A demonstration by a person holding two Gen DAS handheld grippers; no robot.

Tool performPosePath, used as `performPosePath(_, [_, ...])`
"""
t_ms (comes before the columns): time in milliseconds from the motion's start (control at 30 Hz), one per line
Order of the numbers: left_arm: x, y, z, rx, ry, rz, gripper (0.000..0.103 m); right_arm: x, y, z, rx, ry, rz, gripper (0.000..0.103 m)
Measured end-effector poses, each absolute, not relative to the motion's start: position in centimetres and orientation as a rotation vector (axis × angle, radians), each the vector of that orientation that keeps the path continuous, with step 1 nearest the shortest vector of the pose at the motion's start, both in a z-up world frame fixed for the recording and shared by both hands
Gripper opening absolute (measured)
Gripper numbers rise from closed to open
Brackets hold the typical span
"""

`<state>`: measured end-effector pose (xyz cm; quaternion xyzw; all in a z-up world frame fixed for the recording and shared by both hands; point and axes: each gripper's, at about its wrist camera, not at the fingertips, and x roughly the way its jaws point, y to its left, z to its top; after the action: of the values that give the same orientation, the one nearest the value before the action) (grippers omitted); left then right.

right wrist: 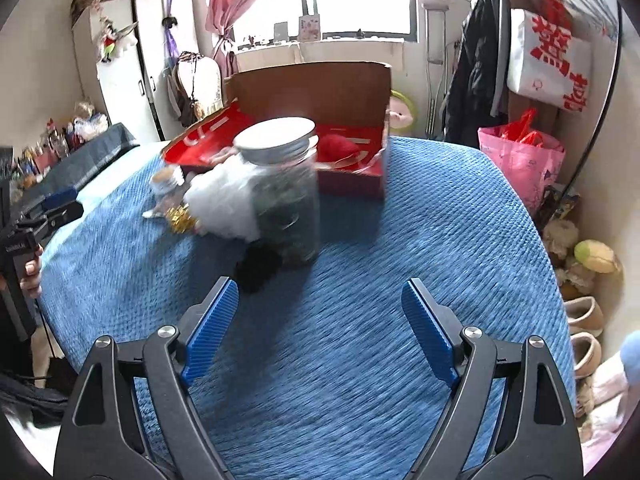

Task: Organize soft objects
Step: 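Withdraw both tools from the box back toward the items on the blanket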

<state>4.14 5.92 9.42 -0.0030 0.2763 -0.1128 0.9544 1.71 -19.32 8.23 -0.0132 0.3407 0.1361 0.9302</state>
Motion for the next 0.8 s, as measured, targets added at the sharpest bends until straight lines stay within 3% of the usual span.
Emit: performPosePath(800, [2.2, 0.9, 4.8, -0.007, 0.597, -0.144, 0.103, -0.8, -13.0, 4.0, 0.015, 0.648, 0.219, 0.084])
